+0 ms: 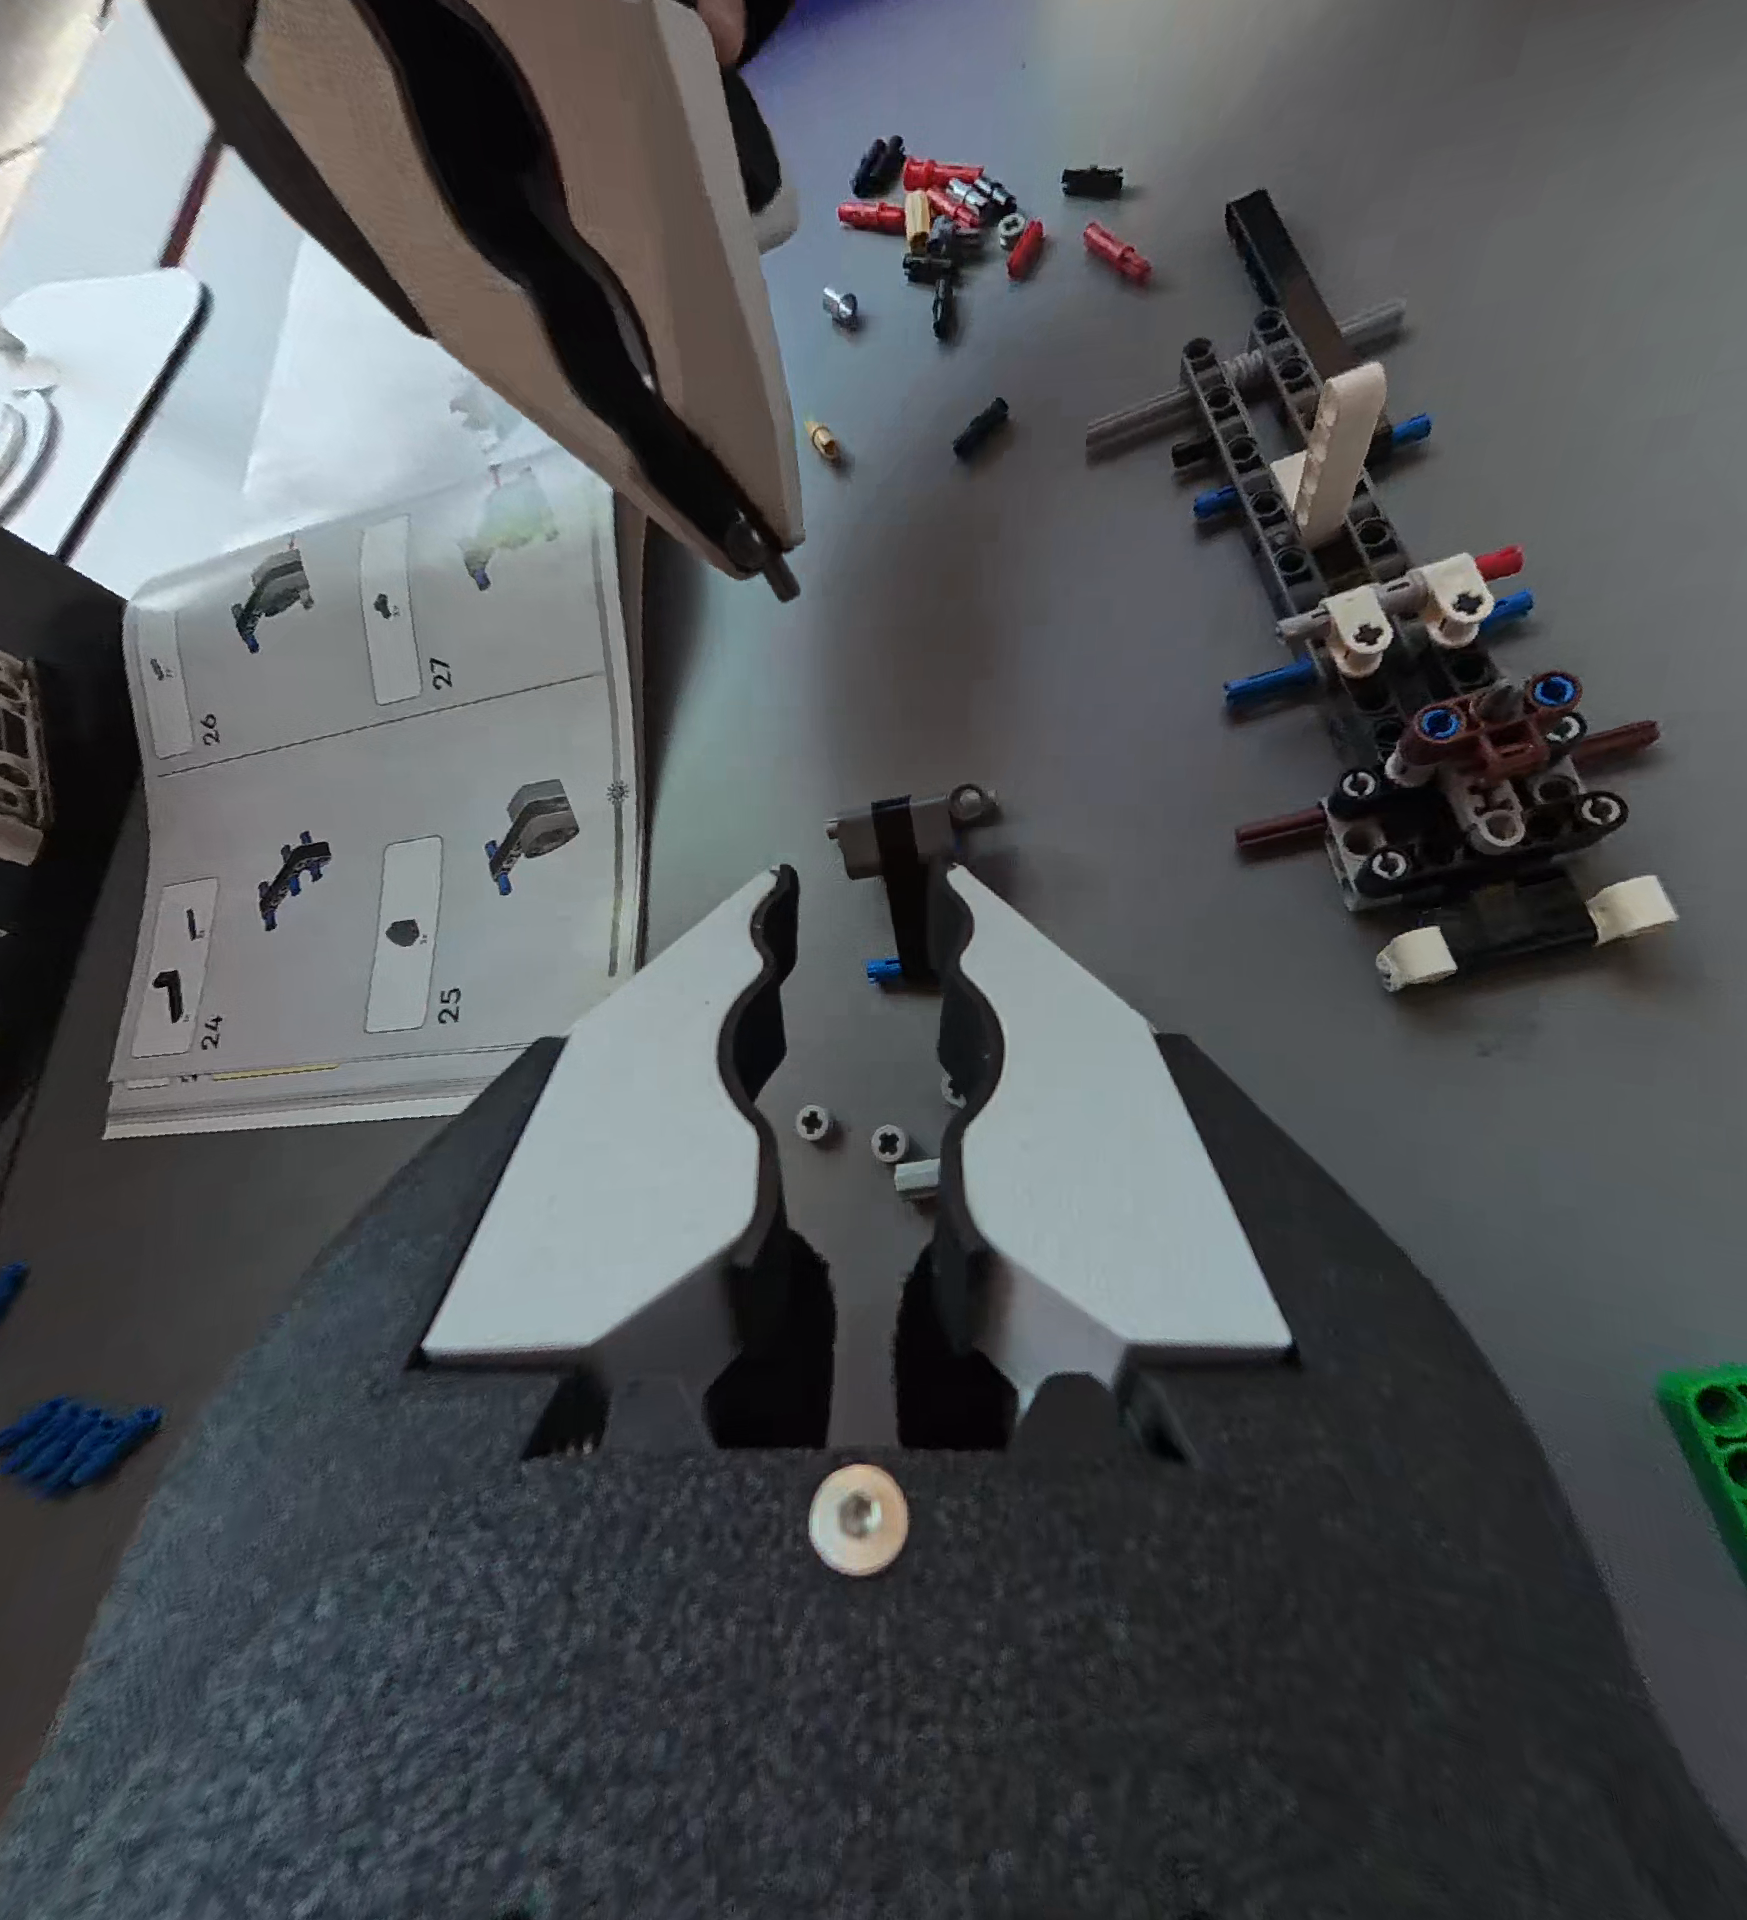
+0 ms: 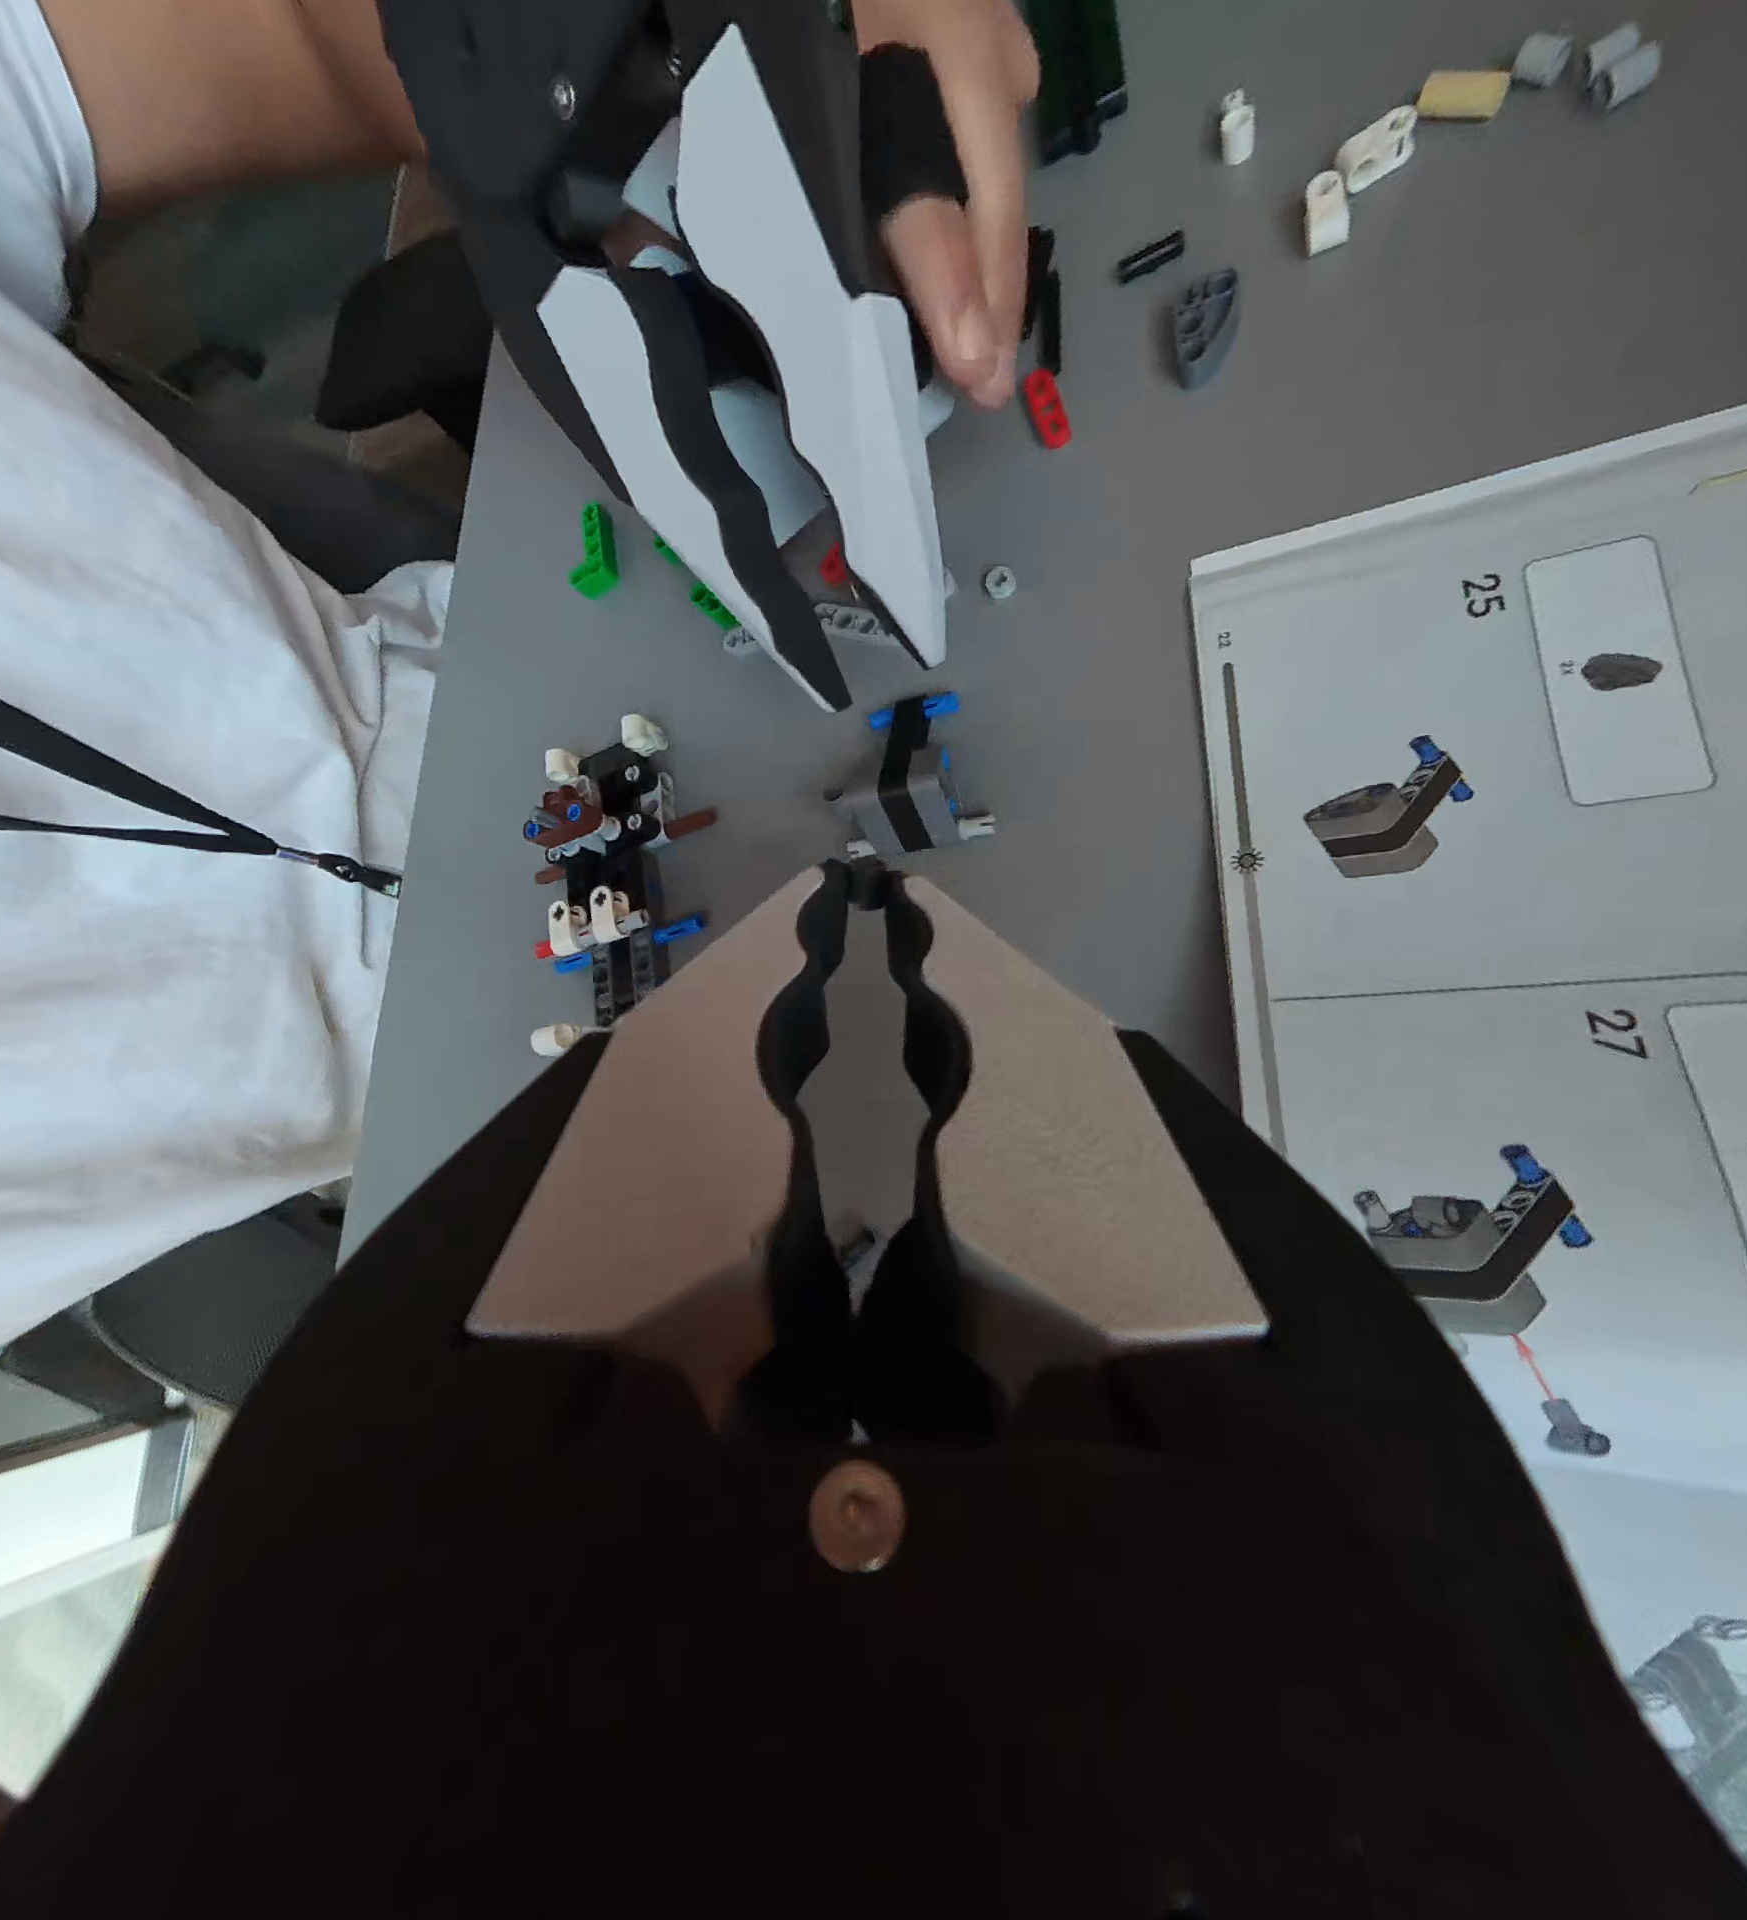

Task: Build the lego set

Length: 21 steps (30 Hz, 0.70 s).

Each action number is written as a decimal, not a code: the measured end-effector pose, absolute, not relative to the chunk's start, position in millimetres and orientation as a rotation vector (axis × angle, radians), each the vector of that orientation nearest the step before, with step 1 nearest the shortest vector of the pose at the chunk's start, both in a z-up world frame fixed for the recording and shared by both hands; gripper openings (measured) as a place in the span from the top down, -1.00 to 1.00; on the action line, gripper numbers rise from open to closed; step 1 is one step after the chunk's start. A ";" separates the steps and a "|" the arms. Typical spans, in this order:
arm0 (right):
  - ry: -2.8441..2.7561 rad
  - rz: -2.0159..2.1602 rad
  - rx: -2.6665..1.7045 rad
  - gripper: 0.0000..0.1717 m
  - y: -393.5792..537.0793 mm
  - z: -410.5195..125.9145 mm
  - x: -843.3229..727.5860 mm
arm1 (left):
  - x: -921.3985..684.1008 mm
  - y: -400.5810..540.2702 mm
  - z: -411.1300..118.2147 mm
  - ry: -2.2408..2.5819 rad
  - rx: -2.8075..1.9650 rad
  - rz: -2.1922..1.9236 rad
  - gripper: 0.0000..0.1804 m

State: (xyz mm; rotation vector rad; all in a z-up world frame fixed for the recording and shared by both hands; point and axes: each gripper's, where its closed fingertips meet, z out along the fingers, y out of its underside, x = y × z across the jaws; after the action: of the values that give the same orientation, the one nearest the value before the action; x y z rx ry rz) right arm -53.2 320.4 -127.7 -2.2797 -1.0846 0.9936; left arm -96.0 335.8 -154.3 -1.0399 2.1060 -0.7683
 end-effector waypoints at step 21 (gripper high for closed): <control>-1.300 1.002 -1.966 0.94 331.1 -136.5 -78.4 | -85.5 357.9 -164.1 1.960 -0.350 0.093 0.93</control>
State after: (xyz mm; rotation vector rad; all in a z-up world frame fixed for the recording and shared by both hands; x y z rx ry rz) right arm -78.4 331.1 -136.5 -1.9659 -1.3001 1.0024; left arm -85.5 357.9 -164.1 -0.3498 1.9605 0.0933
